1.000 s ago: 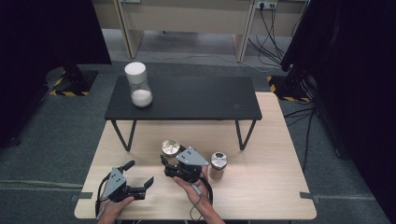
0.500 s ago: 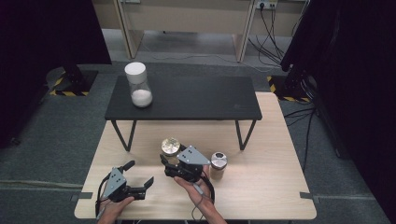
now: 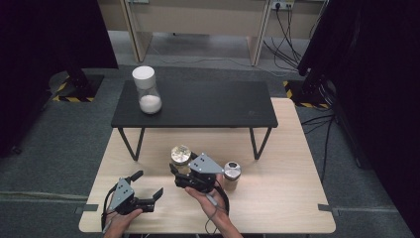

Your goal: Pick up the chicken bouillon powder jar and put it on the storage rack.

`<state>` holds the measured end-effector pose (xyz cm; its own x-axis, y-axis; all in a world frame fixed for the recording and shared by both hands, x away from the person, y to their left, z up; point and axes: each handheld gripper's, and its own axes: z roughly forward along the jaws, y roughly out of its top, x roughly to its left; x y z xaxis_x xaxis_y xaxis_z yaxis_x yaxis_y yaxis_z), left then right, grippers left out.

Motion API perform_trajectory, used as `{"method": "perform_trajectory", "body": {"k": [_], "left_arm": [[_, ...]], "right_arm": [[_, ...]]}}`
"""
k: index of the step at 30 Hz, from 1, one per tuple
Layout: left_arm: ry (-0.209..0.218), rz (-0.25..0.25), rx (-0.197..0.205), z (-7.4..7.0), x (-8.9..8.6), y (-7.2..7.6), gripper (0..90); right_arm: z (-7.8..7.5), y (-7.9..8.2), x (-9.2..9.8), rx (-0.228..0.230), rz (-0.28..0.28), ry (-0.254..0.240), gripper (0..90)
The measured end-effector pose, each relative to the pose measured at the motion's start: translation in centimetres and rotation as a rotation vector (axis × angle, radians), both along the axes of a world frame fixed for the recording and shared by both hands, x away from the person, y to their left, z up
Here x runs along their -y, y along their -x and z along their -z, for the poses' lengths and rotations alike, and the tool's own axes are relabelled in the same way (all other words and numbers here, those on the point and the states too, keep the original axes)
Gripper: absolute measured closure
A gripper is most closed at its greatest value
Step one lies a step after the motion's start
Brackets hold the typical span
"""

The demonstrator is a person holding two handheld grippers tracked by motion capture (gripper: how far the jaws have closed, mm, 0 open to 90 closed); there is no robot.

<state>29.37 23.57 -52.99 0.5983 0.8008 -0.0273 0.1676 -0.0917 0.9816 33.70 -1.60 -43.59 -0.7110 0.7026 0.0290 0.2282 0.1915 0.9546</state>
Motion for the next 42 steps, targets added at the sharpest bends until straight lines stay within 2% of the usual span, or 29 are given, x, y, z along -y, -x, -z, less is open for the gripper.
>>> {"method": "perform_trajectory", "body": {"k": [17,42], "left_arm": [[0.000,0.000,0.000,0.0,0.0,0.0,1.8],[0.000,0.000,-0.001,0.0,0.0,0.0,1.8]], "right_arm": [[-2.3,-0.5,0.3,-0.018,-0.057,-0.007,30.5],[-5.8,-1.0,0.4,-0.029,-0.099,-0.016,30.5]]}}
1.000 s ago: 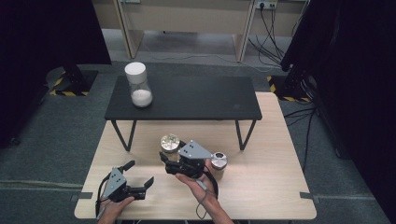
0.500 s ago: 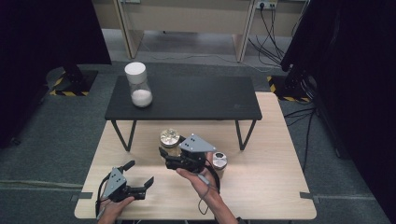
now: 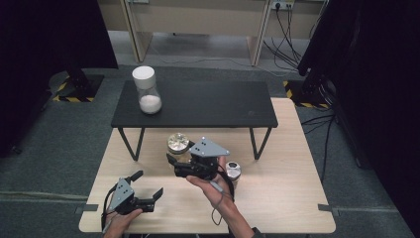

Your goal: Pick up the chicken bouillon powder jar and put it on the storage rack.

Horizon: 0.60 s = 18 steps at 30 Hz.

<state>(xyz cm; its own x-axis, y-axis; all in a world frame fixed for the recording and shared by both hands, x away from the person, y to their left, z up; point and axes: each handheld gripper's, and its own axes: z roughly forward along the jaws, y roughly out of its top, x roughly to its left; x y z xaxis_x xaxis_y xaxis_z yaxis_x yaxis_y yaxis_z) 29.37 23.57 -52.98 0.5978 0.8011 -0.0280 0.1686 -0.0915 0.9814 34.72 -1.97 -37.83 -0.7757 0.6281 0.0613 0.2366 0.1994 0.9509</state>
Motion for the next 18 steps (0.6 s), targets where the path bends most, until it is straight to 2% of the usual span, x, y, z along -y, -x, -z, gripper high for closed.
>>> {"method": "perform_trajectory", "body": {"k": [10,18], "left_arm": [[-0.001,0.001,0.001,0.0,0.0,0.0,1.8],[0.002,0.000,0.000,0.0,0.0,0.0,1.8]], "right_arm": [[-1.8,0.0,-0.1,0.027,-0.007,0.023,30.5],[-3.2,-0.3,-0.4,0.026,-0.012,0.028,30.5]]}}
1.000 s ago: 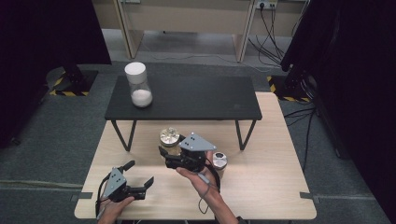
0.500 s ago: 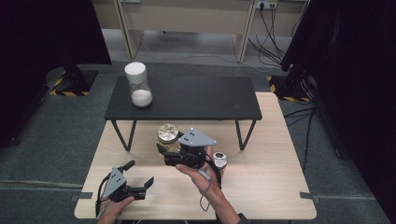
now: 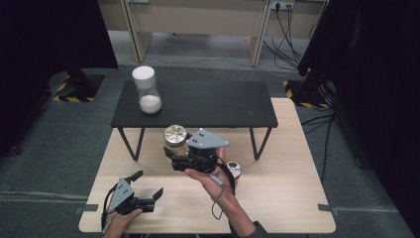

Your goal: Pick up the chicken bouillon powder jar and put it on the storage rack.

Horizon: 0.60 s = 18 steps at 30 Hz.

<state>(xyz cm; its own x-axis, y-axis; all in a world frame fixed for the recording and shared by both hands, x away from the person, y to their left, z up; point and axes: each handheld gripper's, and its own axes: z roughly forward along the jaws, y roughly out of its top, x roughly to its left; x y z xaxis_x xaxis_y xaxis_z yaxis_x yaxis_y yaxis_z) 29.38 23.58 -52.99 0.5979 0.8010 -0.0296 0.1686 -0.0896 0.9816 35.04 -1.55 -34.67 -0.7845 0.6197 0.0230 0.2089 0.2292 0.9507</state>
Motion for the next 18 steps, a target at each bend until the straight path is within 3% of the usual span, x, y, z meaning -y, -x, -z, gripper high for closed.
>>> {"method": "perform_trajectory", "body": {"k": [18], "left_arm": [[0.000,0.000,-0.001,0.0,0.0,0.0,1.8]], "right_arm": [[-3.3,-1.1,-0.6,0.010,0.006,0.000,30.5]]}}
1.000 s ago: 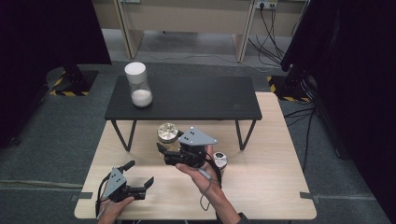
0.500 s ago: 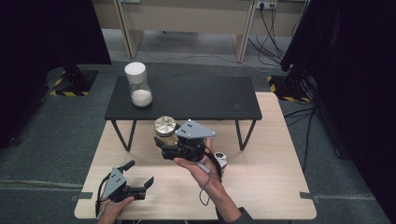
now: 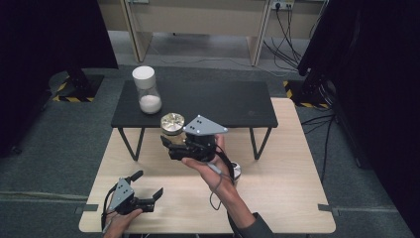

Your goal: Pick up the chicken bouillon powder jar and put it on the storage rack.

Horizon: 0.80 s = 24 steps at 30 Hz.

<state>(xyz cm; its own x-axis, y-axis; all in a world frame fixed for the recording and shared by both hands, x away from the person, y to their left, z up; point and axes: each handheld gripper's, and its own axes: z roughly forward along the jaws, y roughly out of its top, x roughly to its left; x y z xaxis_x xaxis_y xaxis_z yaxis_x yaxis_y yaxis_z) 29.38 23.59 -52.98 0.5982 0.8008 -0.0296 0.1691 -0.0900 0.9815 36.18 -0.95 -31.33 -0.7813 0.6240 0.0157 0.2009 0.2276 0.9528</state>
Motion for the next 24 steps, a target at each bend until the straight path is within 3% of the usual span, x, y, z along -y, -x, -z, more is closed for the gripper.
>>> {"method": "perform_trajectory", "body": {"k": [12,24], "left_arm": [[0.000,0.000,-0.001,0.0,0.0,0.0,1.8],[0.001,0.000,0.000,0.0,0.0,0.0,1.8]], "right_arm": [[-1.7,-1.1,-0.5,-0.002,0.013,0.006,30.5],[-3.2,-4.0,-1.2,0.009,0.095,0.033,30.5]]}}
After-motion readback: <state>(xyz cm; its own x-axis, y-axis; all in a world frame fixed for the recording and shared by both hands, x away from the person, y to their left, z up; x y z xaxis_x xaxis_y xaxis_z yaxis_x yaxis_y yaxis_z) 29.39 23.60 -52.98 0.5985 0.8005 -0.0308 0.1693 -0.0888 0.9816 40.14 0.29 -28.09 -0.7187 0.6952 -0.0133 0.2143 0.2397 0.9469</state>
